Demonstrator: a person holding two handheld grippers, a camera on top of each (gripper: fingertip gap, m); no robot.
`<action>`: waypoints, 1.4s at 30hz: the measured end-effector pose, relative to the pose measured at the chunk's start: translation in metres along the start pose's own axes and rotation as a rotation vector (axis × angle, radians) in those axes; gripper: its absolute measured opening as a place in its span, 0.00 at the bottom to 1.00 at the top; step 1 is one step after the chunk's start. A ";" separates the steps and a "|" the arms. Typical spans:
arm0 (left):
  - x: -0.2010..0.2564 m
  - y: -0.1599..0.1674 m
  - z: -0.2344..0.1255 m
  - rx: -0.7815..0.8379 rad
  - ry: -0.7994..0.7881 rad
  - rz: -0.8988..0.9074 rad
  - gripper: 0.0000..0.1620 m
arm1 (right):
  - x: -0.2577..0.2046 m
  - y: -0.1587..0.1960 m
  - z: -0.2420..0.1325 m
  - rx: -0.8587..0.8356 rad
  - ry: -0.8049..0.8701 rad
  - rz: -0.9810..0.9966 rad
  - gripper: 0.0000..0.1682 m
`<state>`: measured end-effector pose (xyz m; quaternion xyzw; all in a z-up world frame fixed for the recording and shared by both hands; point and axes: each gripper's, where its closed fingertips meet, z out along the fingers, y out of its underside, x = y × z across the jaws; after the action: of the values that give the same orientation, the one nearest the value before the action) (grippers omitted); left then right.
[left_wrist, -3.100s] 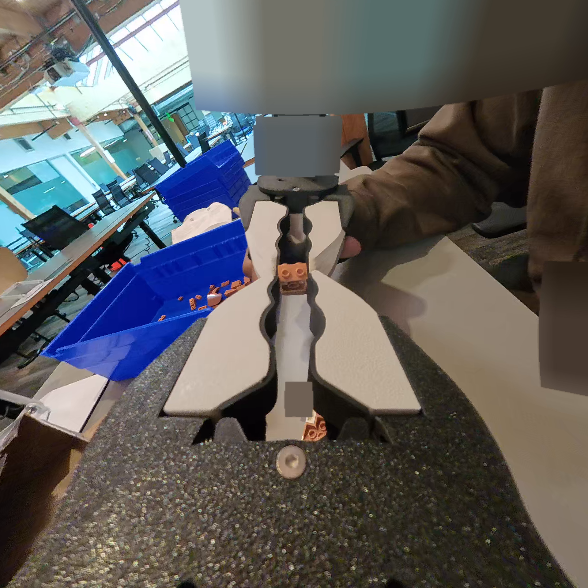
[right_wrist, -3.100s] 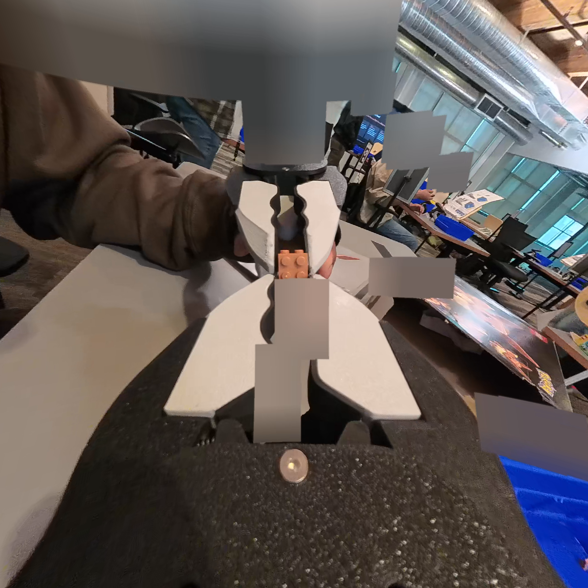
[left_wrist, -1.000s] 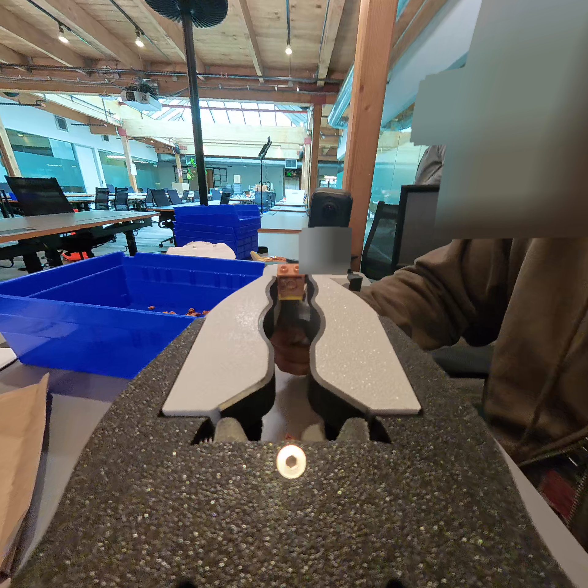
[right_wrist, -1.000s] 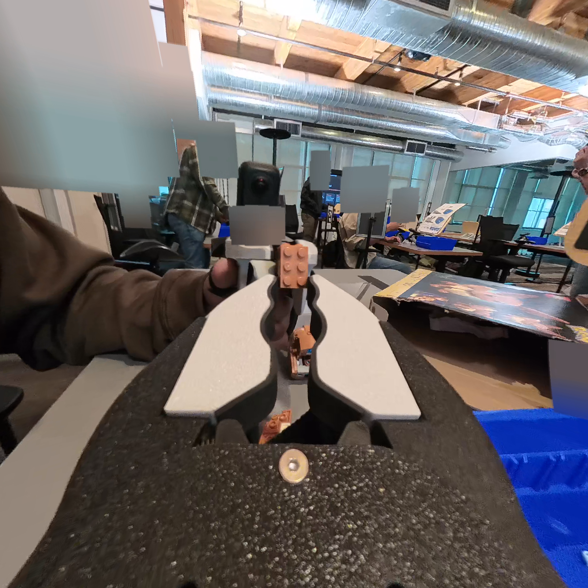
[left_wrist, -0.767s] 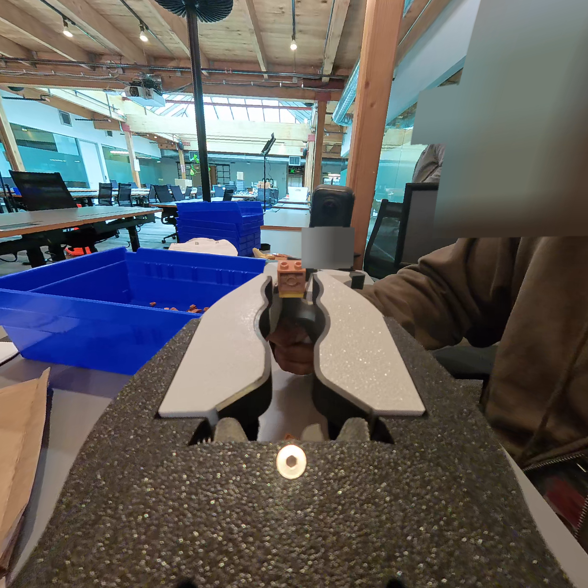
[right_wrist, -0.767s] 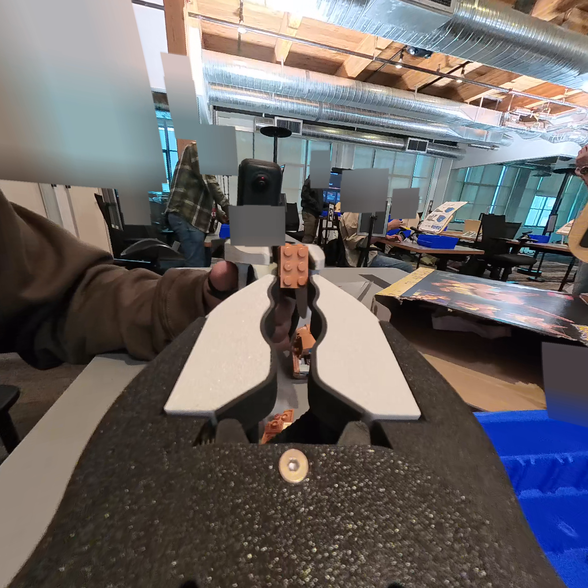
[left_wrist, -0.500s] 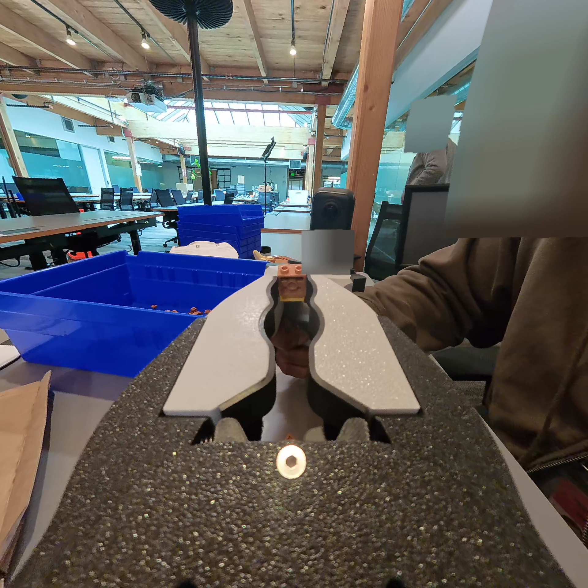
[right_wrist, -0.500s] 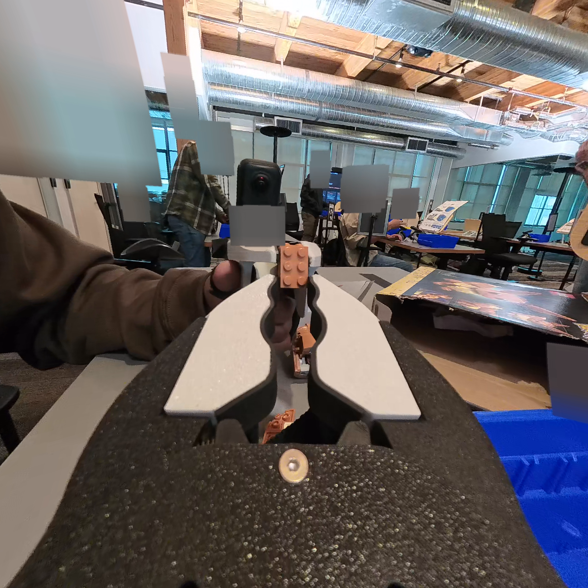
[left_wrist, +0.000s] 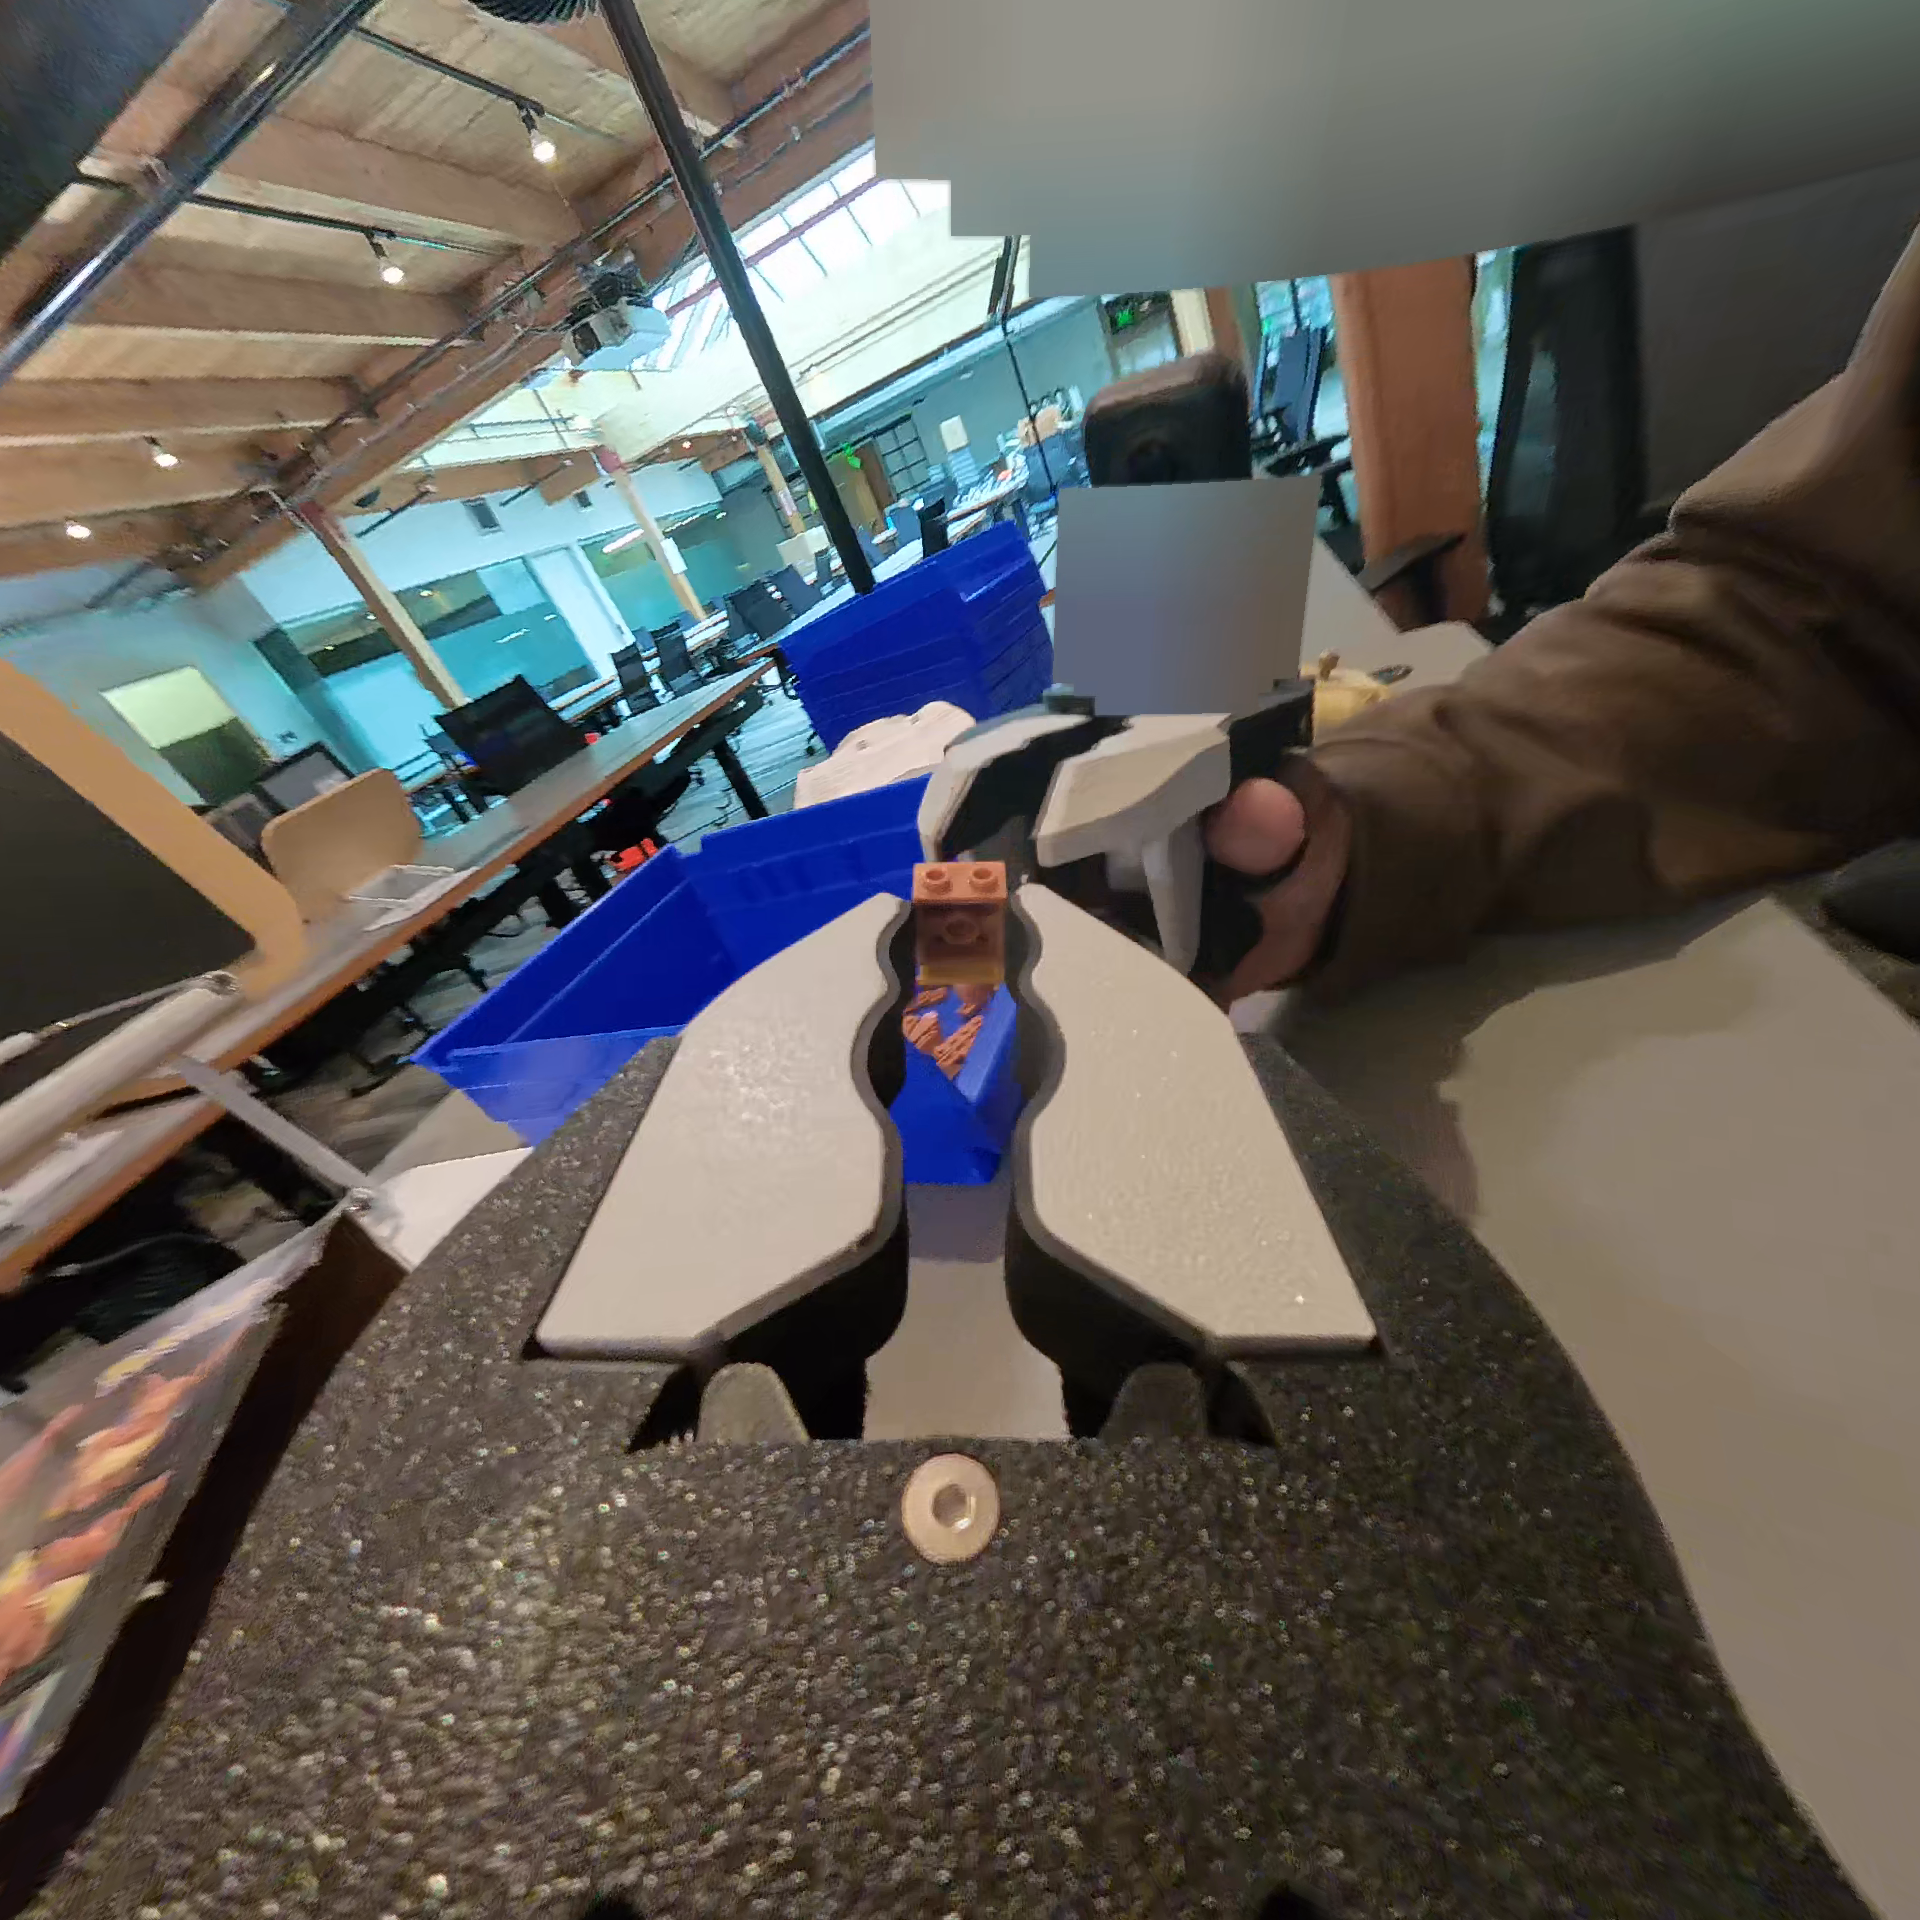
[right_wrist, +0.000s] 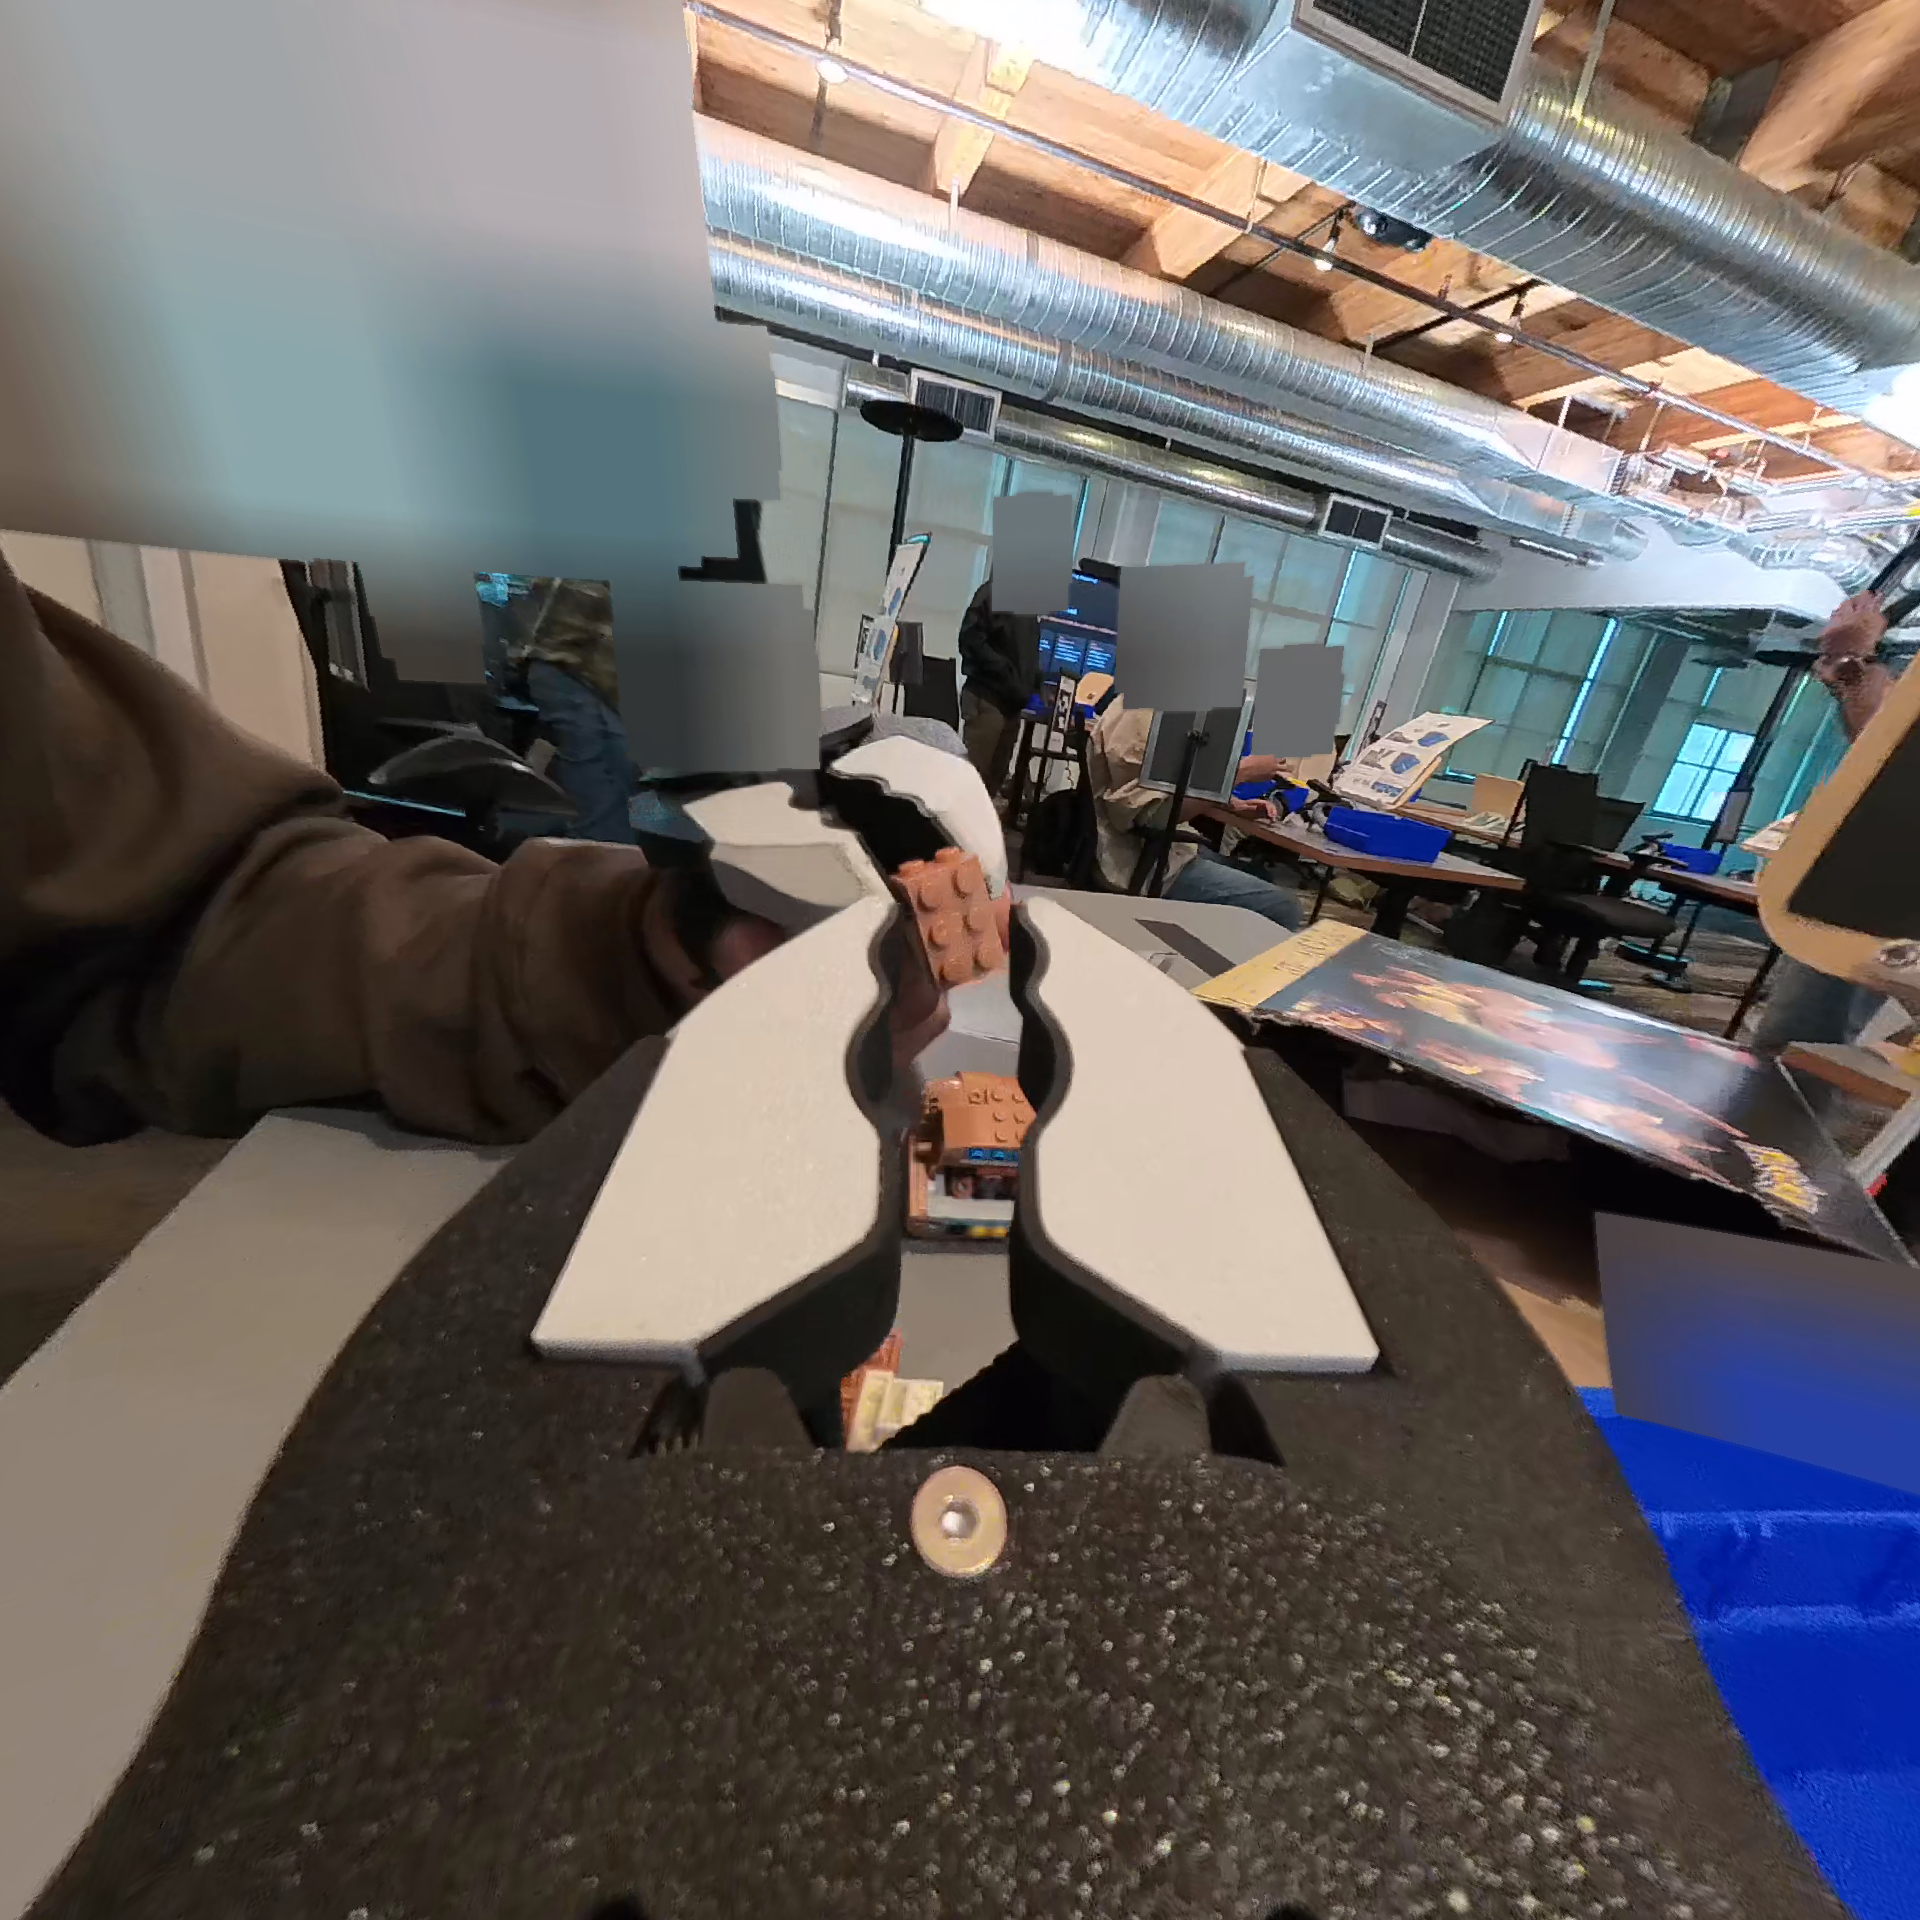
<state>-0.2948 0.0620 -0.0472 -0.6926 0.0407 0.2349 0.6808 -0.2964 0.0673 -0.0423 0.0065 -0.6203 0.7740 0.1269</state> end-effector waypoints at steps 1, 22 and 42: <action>0.001 0.001 0.000 -0.014 -0.005 0.028 0.10 | -0.001 0.001 0.001 -0.014 0.000 -0.019 0.11; 0.018 0.004 0.001 -0.043 0.075 0.133 0.10 | -0.015 0.004 0.003 -0.080 -0.058 -0.102 0.12; 0.036 0.018 -0.007 -0.175 0.269 0.047 0.10 | -0.036 0.023 0.003 -0.227 -0.178 -0.223 0.10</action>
<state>-0.2680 0.0637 -0.0782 -0.7731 0.1269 0.1587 0.6008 -0.2667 0.0528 -0.0692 0.1292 -0.7080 0.6764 0.1568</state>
